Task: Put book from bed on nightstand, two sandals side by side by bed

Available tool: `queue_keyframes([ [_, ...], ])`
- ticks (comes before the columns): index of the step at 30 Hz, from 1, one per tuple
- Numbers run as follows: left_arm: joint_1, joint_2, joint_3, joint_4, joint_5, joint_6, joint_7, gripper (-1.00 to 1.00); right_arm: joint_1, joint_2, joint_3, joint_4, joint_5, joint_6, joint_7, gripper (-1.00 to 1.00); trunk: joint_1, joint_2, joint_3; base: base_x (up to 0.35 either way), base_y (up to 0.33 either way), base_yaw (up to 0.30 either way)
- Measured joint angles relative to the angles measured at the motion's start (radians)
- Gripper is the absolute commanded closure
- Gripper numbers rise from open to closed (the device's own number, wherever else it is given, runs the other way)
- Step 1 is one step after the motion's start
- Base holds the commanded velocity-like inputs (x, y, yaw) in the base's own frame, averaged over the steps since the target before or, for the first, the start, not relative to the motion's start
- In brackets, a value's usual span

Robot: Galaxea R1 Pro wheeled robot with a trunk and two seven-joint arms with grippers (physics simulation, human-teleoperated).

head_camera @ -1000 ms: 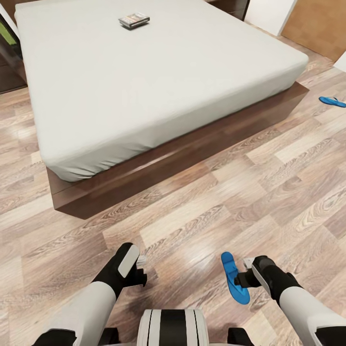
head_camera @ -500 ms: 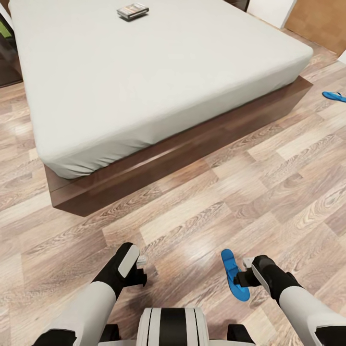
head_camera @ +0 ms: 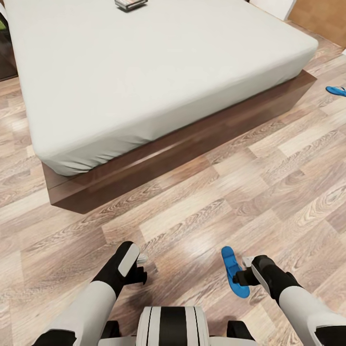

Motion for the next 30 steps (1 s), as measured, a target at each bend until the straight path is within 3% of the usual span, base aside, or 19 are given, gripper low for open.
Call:
queue_keyframes([
  [30,0.001,0.000,-0.022,-0.032,0.002,0.000,0.002,-1.00,-0.015,-0.006,0.014,-0.127,0.016,0.024,-0.006,-1.00,0.000,0.000,-0.048,0.000,0.000,0.000],
])
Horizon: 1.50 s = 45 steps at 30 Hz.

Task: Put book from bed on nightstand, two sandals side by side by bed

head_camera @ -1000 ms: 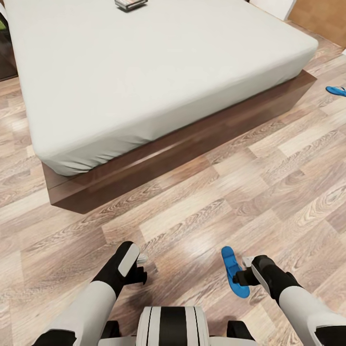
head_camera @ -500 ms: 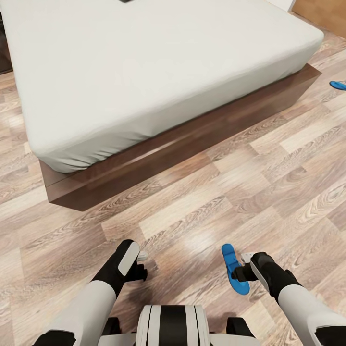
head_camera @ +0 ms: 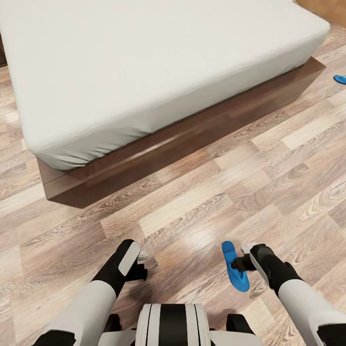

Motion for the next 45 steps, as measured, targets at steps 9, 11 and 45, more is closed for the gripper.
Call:
queue_keyframes([
  [9,0.000,0.000,-0.001,0.000,0.000,0.000,0.000,-1.00,-0.021,-0.005,0.025,-0.038,0.042,0.024,-0.002,-1.00,0.000,0.000,-0.015,0.000,0.000,0.000],
  [11,0.000,0.000,-0.001,0.000,0.000,0.000,0.000,-1.00,-0.025,-0.005,0.029,-0.044,0.057,0.027,-0.003,-1.00,0.000,0.000,-0.018,0.000,0.000,0.000],
  [45,0.000,0.000,-0.005,0.000,0.000,0.000,0.000,-1.00,-0.041,0.005,0.115,-0.050,0.083,0.021,0.005,-1.00,0.000,0.000,-0.073,0.000,0.000,0.000],
])
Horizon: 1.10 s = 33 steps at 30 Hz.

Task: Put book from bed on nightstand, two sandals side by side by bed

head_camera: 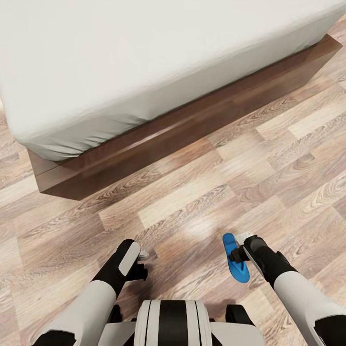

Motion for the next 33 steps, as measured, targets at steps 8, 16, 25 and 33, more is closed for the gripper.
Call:
queue_keyframes([
  [8,0.000,0.000,-0.001,-0.007,0.000,0.000,-0.001,-1.00,0.000,0.001,0.007,0.000,-0.001,0.000,0.000,-1.00,0.000,0.000,-0.013,0.000,0.000,0.000],
  [16,0.004,0.000,-0.002,-0.063,0.001,0.000,-0.001,-1.00,0.000,0.001,0.009,0.000,-0.004,-0.001,0.001,-1.00,0.000,0.000,-0.026,0.000,0.000,0.000],
  [25,0.008,0.000,-0.020,-0.108,0.009,0.000,-0.007,-1.00,0.000,0.000,0.009,0.000,-0.006,-0.001,0.001,-1.00,0.000,0.000,-0.040,0.000,0.000,0.000],
  [33,0.009,0.000,-0.062,-0.116,0.011,0.000,-0.012,-1.00,0.000,0.000,0.005,-0.001,-0.006,-0.001,-0.002,-1.00,0.000,0.000,-0.053,0.000,0.000,0.000],
])
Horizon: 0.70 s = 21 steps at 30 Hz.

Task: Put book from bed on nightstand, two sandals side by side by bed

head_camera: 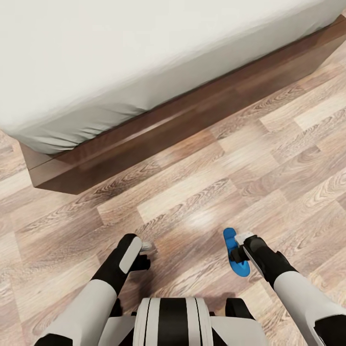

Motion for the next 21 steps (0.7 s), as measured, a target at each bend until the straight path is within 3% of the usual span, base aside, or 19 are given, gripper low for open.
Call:
queue_keyframes([
  [6,0.000,0.000,-0.019,-0.003,0.001,0.000,-0.003,-1.00,0.001,0.000,-0.003,0.000,0.000,-0.001,-0.002,-1.00,0.000,0.000,-0.004,0.000,0.000,0.000],
  [21,0.000,0.000,-0.028,-0.004,0.001,0.000,-0.005,-1.00,0.002,-0.001,-0.004,-0.002,0.000,-0.001,-0.004,-1.00,0.000,0.000,-0.007,0.000,0.000,0.000],
])
